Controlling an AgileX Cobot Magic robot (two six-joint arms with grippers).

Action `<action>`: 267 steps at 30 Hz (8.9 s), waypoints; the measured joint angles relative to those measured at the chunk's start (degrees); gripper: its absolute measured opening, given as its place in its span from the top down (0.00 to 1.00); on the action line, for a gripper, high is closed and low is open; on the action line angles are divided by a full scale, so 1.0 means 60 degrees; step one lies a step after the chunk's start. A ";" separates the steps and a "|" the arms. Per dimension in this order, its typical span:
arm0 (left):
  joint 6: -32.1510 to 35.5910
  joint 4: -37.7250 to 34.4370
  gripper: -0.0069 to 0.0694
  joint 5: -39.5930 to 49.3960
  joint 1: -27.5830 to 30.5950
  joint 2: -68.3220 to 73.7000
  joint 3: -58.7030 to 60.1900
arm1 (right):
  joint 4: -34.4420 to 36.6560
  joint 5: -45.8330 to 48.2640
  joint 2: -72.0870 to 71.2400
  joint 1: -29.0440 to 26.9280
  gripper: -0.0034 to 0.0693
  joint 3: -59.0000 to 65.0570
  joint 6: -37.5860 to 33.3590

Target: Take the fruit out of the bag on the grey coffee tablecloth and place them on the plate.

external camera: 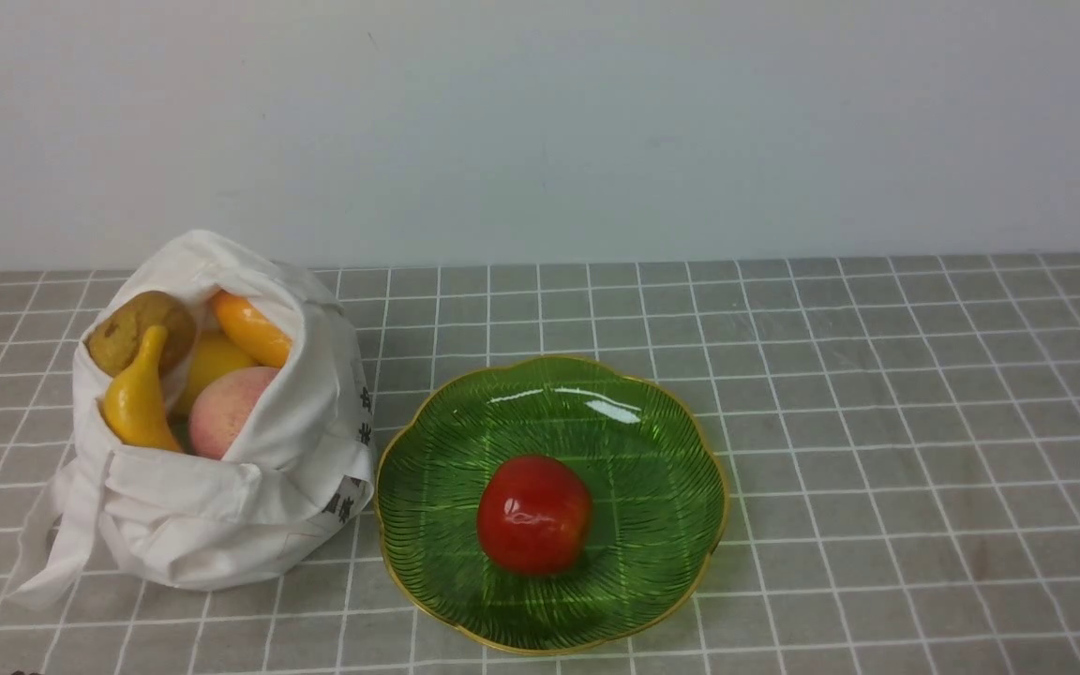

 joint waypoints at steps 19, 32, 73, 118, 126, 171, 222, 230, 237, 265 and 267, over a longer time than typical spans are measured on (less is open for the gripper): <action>-0.1946 -0.7589 0.91 -0.2258 0.0000 0.0000 0.0029 | 0.0000 0.0000 0.0000 0.0000 0.97 0.0000 0.0000; 0.0195 -0.6742 0.91 -0.4365 0.0000 0.0495 -0.2993 | 0.0000 0.0000 0.0000 0.0000 0.97 0.0000 0.0000; -0.1272 0.1360 0.44 0.4759 0.0000 1.4546 -1.1882 | 0.0000 0.0000 0.0000 0.0000 0.97 0.0000 0.0000; -0.0936 0.1312 0.60 0.3838 0.0000 1.3317 -1.1892 | 0.0000 0.0000 0.0000 0.0000 0.97 0.0000 0.0000; -0.0592 0.1340 0.60 0.3784 0.0000 1.2919 -1.1892 | 0.0000 0.0000 0.0000 0.0000 0.97 0.0000 0.0000; 0.1219 -0.3899 0.60 0.4576 0.0000 1.0922 -1.1892 | 0.0000 0.0000 0.0000 0.0000 0.97 0.0000 0.0000; 0.3241 -0.3434 0.90 0.2615 -0.2070 1.1554 -1.1866 | 0.0000 0.0000 0.0000 0.0000 0.97 0.0000 0.0000; 0.2973 -0.3415 0.92 0.2797 -0.2070 0.7943 -1.0483 | 0.0000 0.0000 0.0000 0.0000 0.97 0.0000 0.0000; 0.2970 -0.4501 0.92 0.2136 -0.2070 0.4587 -0.7796 | 0.0000 0.0000 0.0000 0.0000 0.97 0.0000 0.0000; 0.1283 -0.2456 0.92 0.1125 -0.1573 0.1850 -0.5291 | 0.0000 0.0000 0.0000 0.0000 0.97 0.0000 0.0000; 0.0237 -0.1387 0.92 0.1080 -0.1075 0.1488 -0.4829 | 0.0000 0.0000 0.0000 0.0000 0.97 0.0000 0.0000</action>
